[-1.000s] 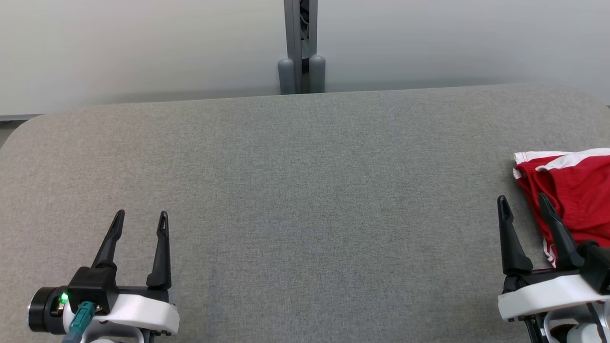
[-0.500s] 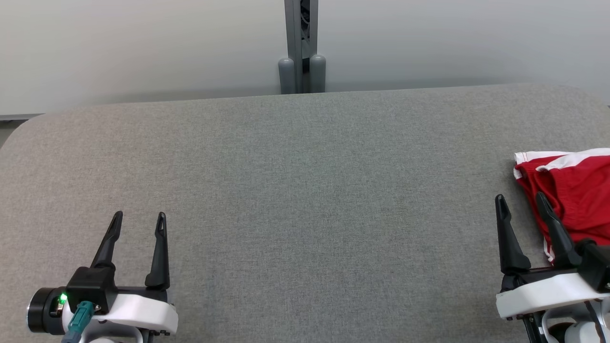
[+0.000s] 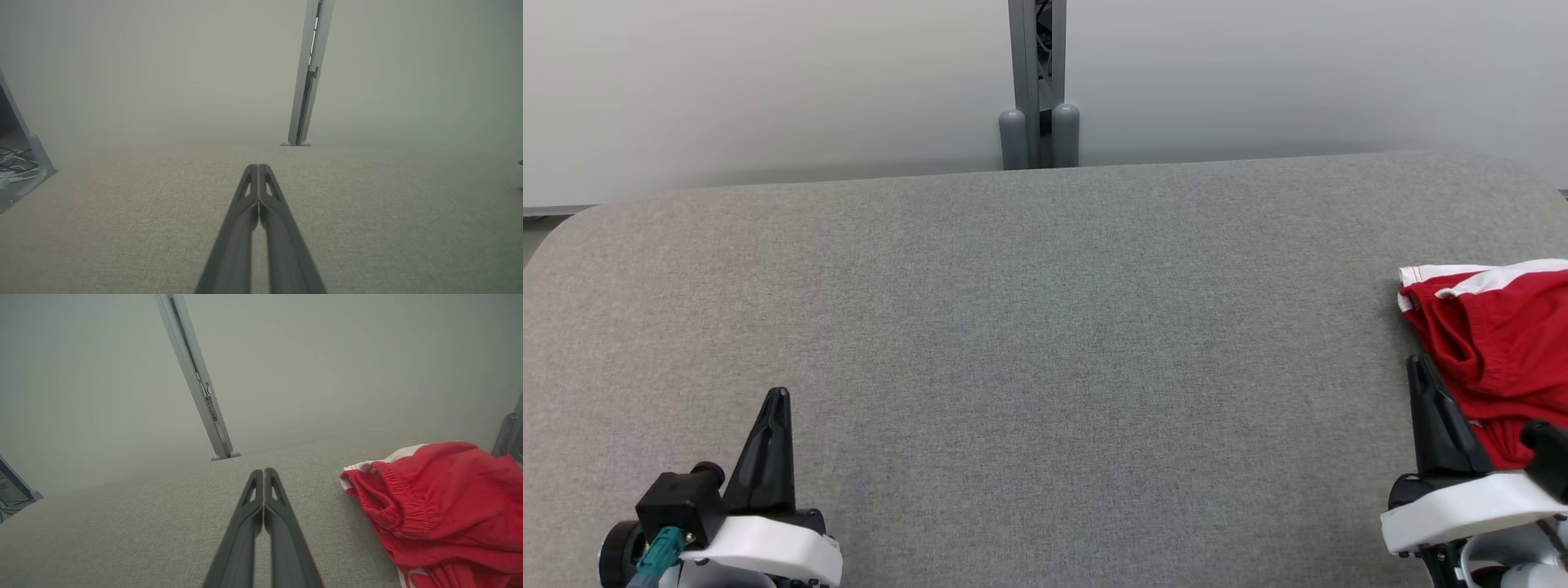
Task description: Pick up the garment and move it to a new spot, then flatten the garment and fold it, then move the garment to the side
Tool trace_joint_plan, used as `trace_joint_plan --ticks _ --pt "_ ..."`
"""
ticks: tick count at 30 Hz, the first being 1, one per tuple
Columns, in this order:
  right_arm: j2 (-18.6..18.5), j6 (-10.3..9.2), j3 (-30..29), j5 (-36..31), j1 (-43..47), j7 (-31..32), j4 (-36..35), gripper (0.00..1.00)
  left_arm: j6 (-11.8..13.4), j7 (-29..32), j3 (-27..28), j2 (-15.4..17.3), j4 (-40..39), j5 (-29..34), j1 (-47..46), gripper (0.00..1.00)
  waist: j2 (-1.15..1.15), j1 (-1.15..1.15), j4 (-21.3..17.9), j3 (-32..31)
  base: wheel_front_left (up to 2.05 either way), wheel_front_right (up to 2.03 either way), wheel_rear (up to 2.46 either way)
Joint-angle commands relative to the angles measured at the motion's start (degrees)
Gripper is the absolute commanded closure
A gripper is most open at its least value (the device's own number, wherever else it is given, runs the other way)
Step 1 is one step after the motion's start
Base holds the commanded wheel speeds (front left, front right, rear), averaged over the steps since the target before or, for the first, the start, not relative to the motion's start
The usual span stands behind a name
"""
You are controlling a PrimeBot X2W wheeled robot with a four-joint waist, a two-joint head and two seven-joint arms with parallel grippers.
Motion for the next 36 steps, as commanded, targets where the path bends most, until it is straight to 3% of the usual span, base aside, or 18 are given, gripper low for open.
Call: trace_joint_plan --ticks 1,36 --pt "-0.5 0.0 -1.3 3.6 -1.6 1.3 -0.1 1.0 -0.7 0.0 -0.1 0.4 -0.4 -3.9 -1.9 1.0 0.0 0.0 0.0 -0.1 0.0 0.0 0.0" --pt "-1.1 0.0 -10.8 33.1 -5.3 13.4 6.2 1.0 -5.2 0.6 -3.5 -2.2 4.2 -36.5 -6.5 1.0 0.0 0.0 -0.4 -1.2 0.0 0.0 0.0"
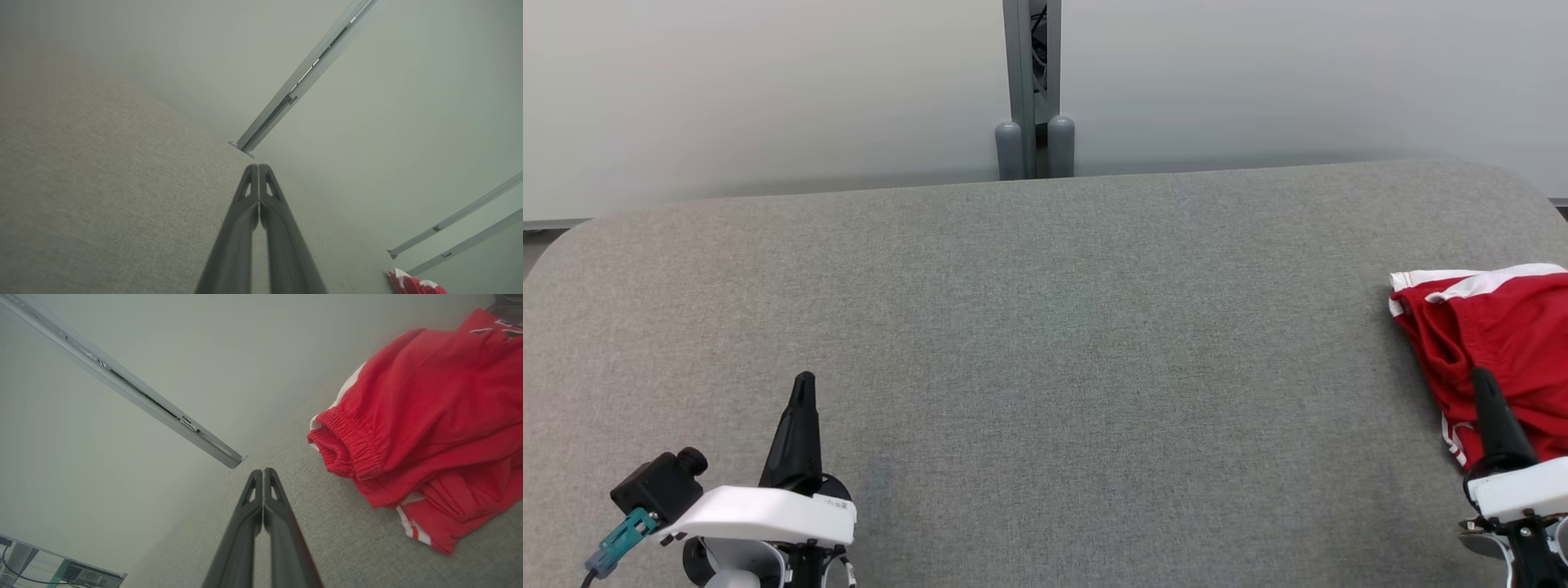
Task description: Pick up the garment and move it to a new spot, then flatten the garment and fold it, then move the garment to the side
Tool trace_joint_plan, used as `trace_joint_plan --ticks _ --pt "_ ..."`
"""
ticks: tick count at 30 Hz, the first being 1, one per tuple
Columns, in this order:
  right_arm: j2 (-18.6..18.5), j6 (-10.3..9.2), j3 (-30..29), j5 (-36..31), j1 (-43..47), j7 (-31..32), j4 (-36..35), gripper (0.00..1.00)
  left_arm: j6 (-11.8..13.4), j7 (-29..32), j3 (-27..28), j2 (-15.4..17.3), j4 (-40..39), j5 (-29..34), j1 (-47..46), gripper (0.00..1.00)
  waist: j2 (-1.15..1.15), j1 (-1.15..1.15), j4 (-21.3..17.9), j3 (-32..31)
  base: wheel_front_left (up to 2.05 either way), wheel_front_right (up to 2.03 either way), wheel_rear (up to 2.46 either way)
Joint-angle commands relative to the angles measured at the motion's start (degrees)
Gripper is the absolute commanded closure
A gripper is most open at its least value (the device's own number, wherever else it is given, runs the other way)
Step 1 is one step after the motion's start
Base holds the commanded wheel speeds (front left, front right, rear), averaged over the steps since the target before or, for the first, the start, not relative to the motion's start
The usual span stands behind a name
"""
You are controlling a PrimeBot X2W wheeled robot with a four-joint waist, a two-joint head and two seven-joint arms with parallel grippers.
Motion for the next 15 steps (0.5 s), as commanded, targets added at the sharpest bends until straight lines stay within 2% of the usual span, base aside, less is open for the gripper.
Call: trace_joint_plan --ticks 1,15 --pt "-0.8 0.01 -0.7 2.0 -1.8 0.7 -0.4 1.0 -0.7 0.0 0.0 0.1 -0.4 -2.1 -2.2 1.0 0.0 0.0 0.0 0.0 0.0 0.0 0.0" --pt "-1.0 0.02 -3.7 10.9 -2.8 4.4 1.6 1.0 -2.1 0.3 -1.0 -0.6 0.8 -11.9 -3.4 1.0 0.0 0.0 -0.2 -0.5 0.0 0.0 0.0"
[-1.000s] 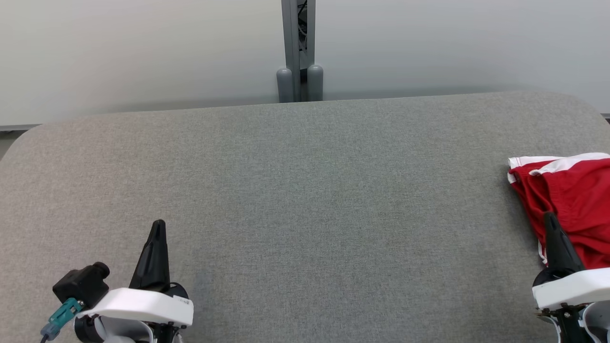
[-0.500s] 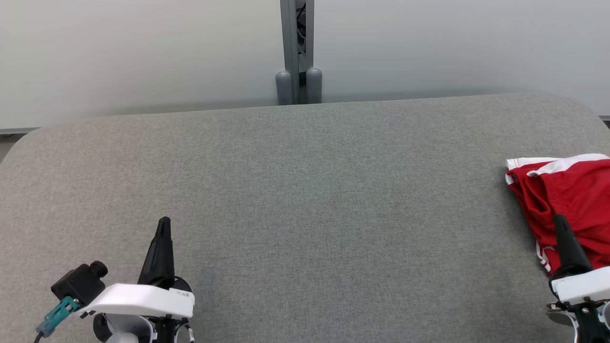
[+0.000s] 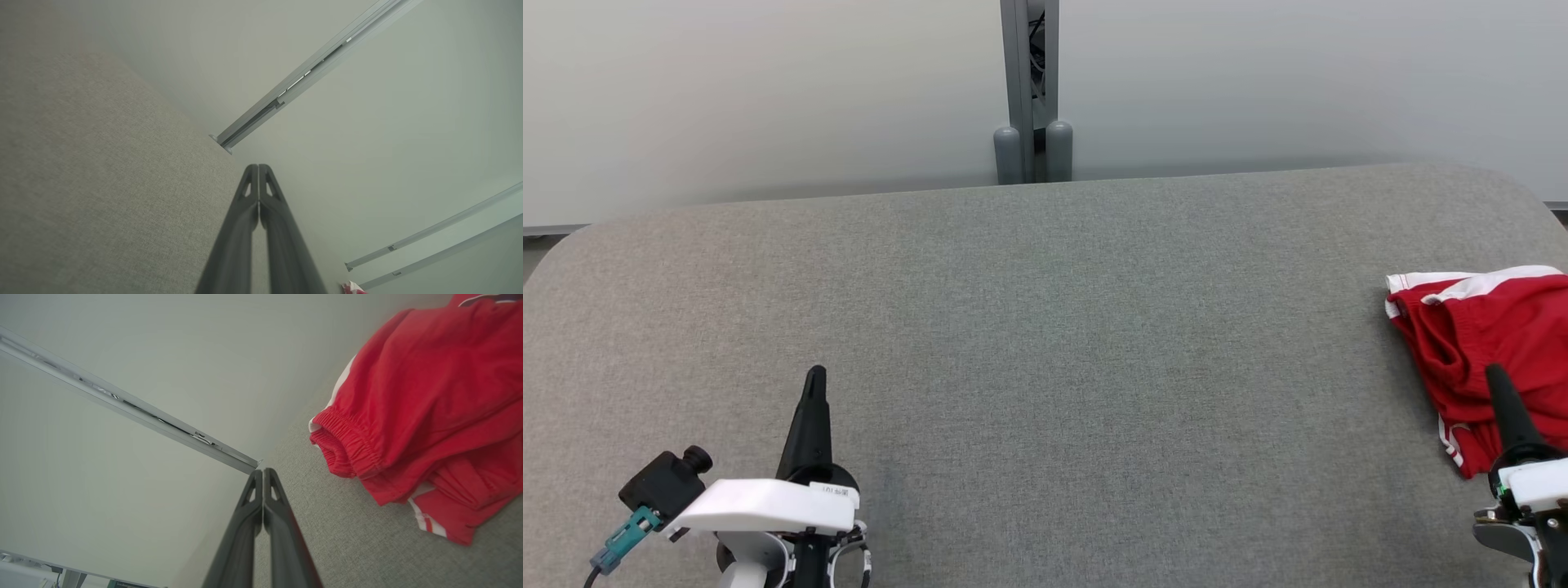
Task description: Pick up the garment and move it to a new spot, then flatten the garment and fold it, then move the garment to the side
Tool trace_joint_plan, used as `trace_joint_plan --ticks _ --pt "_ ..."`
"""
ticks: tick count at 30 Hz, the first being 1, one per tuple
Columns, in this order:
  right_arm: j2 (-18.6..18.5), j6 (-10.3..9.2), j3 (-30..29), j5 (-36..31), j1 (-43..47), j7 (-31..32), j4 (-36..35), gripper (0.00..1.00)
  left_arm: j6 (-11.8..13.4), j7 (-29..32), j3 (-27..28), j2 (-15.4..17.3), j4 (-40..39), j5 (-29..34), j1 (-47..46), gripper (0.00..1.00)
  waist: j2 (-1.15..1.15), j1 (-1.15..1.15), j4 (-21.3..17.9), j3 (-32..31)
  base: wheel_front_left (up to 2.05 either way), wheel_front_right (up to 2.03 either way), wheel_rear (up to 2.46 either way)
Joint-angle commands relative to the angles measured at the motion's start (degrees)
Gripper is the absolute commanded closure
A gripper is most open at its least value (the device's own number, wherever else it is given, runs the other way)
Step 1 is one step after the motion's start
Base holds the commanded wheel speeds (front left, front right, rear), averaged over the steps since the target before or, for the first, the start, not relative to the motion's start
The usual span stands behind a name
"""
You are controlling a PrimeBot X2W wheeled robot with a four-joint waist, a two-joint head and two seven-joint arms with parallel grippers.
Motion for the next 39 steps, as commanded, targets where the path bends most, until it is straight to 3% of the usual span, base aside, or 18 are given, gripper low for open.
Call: trace_joint_plan --ticks 1,39 --pt "-0.8 0.02 -0.9 1.9 -1.2 0.9 -0.3 1.0 -0.6 0.1 0.0 0.3 -0.3 -2.0 -2.1 1.0 0.0 0.0 0.0 -0.1 0.0 0.0 0.0" --pt "-1.0 0.03 -6.8 20.6 -3.5 8.6 4.0 1.0 -3.5 0.7 -2.0 -1.4 2.4 -22.5 -4.6 1.0 0.0 0.0 -0.5 -1.2 0.0 0.0 0.0"
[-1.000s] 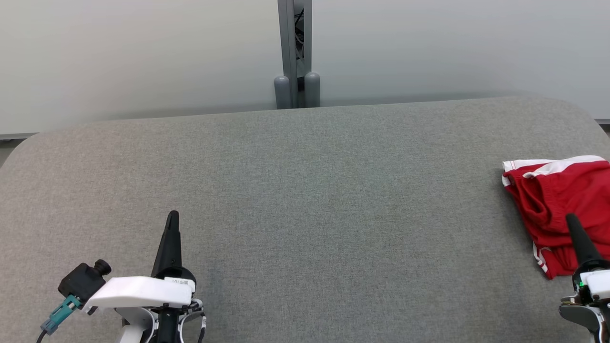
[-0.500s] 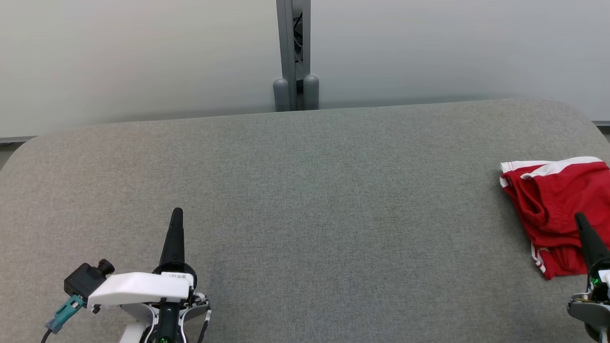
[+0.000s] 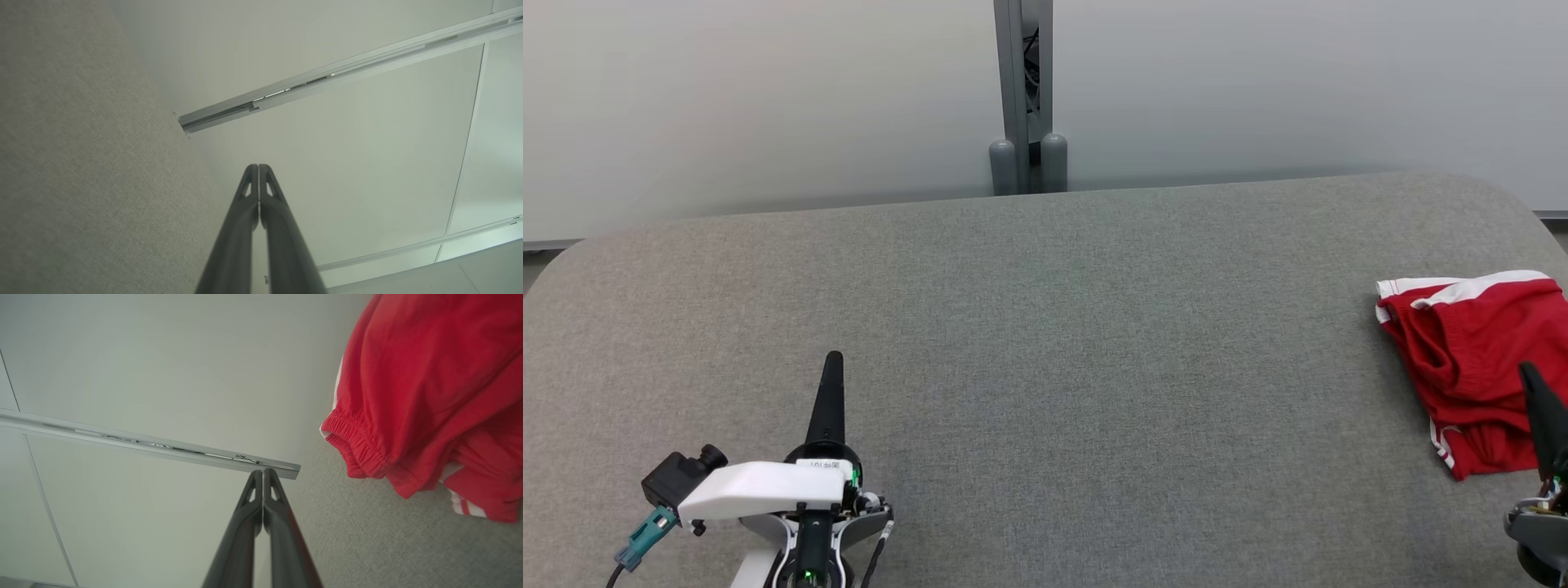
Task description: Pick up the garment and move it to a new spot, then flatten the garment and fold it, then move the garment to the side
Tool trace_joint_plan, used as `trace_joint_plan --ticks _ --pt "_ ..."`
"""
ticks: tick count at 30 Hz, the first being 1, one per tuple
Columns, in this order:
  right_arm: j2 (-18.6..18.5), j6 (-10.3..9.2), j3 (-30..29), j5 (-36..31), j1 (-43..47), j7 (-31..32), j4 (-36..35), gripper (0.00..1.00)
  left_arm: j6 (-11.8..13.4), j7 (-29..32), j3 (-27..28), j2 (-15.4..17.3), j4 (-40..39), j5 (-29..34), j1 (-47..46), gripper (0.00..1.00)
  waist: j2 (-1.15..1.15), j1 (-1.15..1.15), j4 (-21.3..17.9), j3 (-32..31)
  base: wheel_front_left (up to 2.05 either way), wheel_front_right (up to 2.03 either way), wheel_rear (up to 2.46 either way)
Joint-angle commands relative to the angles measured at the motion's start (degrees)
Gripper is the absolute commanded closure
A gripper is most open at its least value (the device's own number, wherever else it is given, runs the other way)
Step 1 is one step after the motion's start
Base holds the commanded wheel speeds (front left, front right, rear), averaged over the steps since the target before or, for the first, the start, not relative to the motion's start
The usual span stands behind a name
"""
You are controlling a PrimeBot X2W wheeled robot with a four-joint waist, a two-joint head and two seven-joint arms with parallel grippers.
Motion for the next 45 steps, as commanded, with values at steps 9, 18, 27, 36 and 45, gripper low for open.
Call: trace_joint_plan --ticks 9,18,27,36,45 --pt "-0.5 0.04 -1.5 4.6 -1.5 2.0 0.8 1.0 -1.0 0.3 -0.4 -0.1 0.5 -4.9 -1.8 1.0 0.0 0.0 -0.1 -0.3 0.0 0.0 0.0" --pt "-0.6 0.04 -2.6 8.1 -1.7 3.3 1.5 1.0 -1.6 0.4 -0.7 -0.5 1.0 -8.8 -2.3 1.0 0.0 0.0 -0.2 -0.6 0.0 0.0 0.0" --pt "-0.6 0.04 -3.6 11.4 -2.2 4.7 2.4 1.0 -2.1 0.4 -1.1 -0.8 1.5 -12.4 -2.8 1.0 0.0 0.0 -0.3 -0.9 0.0 0.0 0.0" --pt "-0.6 0.04 -3.9 12.4 -2.3 5.2 2.7 1.0 -2.1 0.5 -1.2 -0.9 1.6 -13.4 -2.6 1.0 0.0 0.0 -0.4 -1.0 0.0 0.0 0.0" --pt "-0.6 0.04 -3.9 12.4 -2.3 5.2 2.6 1.0 -2.1 0.5 -1.2 -0.9 1.6 -13.4 -2.6 1.0 0.0 0.0 -0.4 -1.0 0.0 0.0 0.0"
